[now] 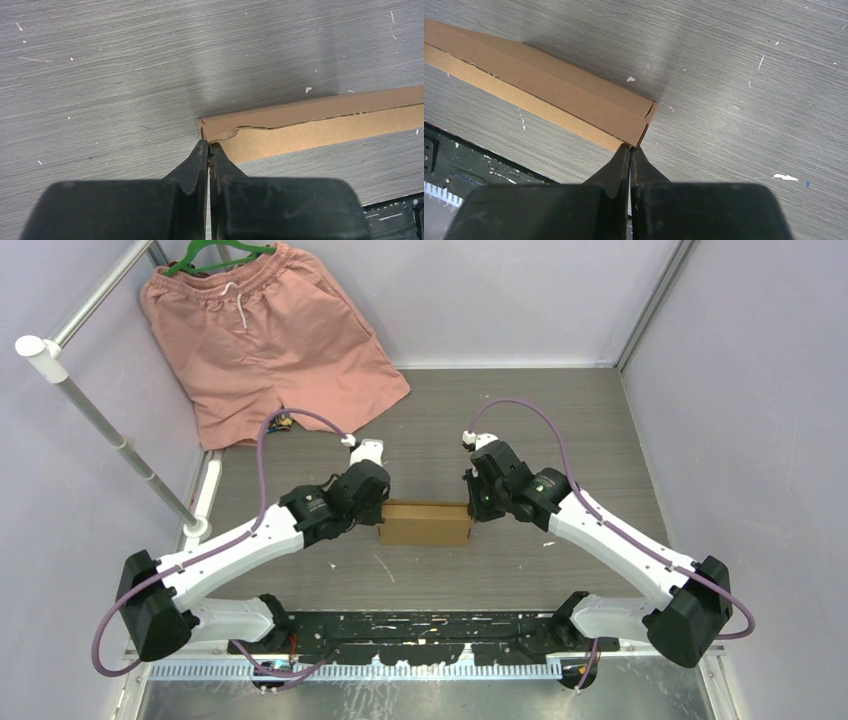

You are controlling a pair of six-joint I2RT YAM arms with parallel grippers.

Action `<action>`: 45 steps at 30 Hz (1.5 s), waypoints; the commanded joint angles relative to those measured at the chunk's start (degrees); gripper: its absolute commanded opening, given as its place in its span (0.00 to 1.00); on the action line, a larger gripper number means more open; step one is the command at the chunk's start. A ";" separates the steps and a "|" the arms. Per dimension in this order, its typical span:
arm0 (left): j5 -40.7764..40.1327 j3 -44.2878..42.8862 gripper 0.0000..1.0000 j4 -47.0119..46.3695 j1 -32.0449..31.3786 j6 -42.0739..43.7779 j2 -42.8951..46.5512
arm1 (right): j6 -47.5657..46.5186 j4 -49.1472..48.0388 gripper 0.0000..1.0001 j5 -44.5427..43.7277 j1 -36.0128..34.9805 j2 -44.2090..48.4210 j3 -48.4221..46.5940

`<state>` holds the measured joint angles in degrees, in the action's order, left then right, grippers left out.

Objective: Fold the paper box
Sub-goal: Close the paper box at the center of the board.

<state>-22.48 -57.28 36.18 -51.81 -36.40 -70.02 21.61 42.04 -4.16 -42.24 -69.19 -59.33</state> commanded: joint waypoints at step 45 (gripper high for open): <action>-3.37 13.13 0.00 -14.13 -9.73 -6.31 6.50 | -0.64 -11.49 0.01 1.02 -3.58 4.76 7.04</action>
<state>-33.54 -46.61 26.09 -59.09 -40.12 -62.98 20.71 36.99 -5.78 -44.03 -64.53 -53.49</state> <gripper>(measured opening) 0.010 0.057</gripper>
